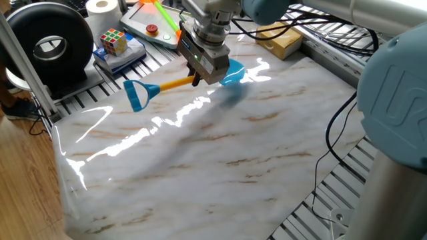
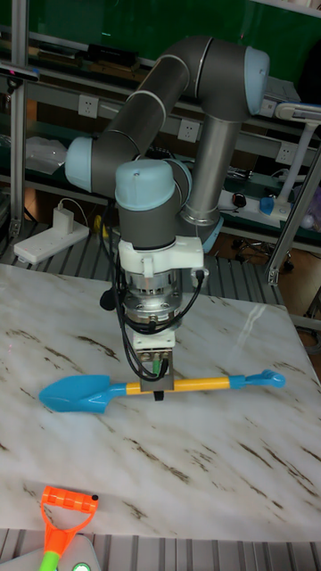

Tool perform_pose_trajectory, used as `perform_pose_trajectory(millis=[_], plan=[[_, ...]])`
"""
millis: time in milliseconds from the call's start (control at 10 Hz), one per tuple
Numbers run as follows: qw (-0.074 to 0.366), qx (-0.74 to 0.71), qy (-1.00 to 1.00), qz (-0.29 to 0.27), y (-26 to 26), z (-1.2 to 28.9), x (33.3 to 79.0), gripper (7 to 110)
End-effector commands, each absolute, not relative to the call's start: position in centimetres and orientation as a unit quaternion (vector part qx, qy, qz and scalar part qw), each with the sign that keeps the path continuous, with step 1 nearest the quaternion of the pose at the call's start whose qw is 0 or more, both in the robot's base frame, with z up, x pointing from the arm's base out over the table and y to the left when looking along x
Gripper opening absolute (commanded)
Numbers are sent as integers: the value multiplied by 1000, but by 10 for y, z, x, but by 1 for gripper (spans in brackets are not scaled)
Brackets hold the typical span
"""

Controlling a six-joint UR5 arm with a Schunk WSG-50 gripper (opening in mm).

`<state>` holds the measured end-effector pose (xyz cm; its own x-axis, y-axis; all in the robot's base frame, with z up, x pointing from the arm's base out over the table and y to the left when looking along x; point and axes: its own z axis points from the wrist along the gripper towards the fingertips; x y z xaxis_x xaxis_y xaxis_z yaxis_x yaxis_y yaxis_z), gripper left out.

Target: Use a shovel to scoop up an object

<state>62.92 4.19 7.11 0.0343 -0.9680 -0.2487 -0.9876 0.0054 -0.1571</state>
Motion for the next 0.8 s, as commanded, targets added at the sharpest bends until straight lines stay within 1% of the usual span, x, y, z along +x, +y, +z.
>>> perform_pose_trajectory(millis=[0, 100, 200, 400, 600, 700], plan=[[131, -722, 679, 24, 33, 70, 627, 7], [125, -725, 676, 22, 30, 69, 626, 7], [121, -723, 680, 31, 32, 69, 621, 7], [123, -709, 694, 32, 32, 69, 622, 7], [141, -707, 692, 35, 42, 72, 627, 7], [146, -716, 682, 34, 38, 71, 628, 7]])
